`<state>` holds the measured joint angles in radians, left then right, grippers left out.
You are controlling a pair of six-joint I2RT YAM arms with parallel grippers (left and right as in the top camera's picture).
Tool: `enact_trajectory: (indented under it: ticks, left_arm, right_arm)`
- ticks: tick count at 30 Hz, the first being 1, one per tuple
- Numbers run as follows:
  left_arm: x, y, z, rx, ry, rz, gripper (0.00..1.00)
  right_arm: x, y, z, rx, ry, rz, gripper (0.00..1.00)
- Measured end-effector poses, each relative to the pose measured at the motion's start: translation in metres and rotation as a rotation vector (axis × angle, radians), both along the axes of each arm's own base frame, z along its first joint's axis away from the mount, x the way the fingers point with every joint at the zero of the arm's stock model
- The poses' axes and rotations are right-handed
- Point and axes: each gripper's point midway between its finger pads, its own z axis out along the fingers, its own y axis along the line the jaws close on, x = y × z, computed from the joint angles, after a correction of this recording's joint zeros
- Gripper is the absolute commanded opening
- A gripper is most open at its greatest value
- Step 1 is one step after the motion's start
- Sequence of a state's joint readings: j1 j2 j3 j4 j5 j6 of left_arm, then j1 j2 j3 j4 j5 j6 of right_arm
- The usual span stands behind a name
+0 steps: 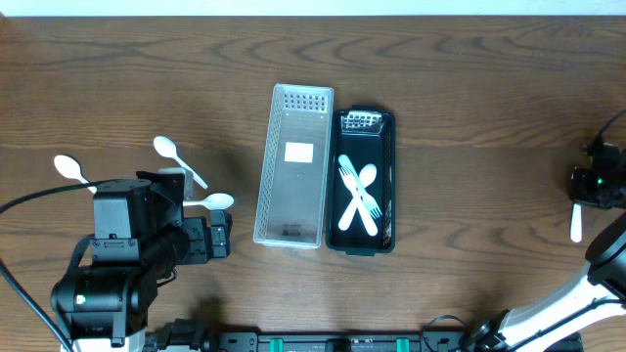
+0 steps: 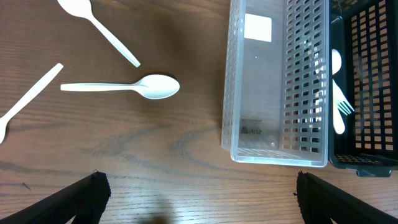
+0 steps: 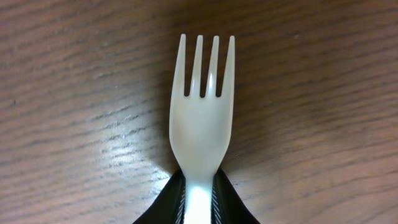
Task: Pack container
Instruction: 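Move the right gripper to the last white fork and grasp it, then carry the white fork into the black basket and open the right gripper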
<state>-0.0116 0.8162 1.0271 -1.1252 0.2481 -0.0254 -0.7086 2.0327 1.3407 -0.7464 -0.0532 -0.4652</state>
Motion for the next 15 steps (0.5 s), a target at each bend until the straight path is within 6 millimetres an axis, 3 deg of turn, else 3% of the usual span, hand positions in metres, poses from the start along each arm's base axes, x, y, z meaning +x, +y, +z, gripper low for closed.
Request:
enact_trajectory:
  ticks: [4, 8, 10, 15]
  left_arm:
    - [0.0, 0.0, 0.0, 0.0, -0.001, 0.0, 0.98]
    - [0.0, 0.0, 0.0, 0.0, 0.0, 0.0, 0.98]
    - [0.0, 0.0, 0.0, 0.0, 0.0, 0.0, 0.98]
    - [0.0, 0.0, 0.0, 0.0, -0.001, 0.0, 0.98]
  right_arm:
    - [0.009, 0.012, 0.001, 0.015, -0.001, -0.048, 0.01]
    - [0.036, 0.045, 0.021, 0.014, -0.037, -0.037, 0.01]
    - [0.057, 0.069, 0.05, -0.003, -0.093, -0.008, 0.01]
    - [0.104, 0.152, 0.165, -0.035, -0.315, 0.1, 0.01]
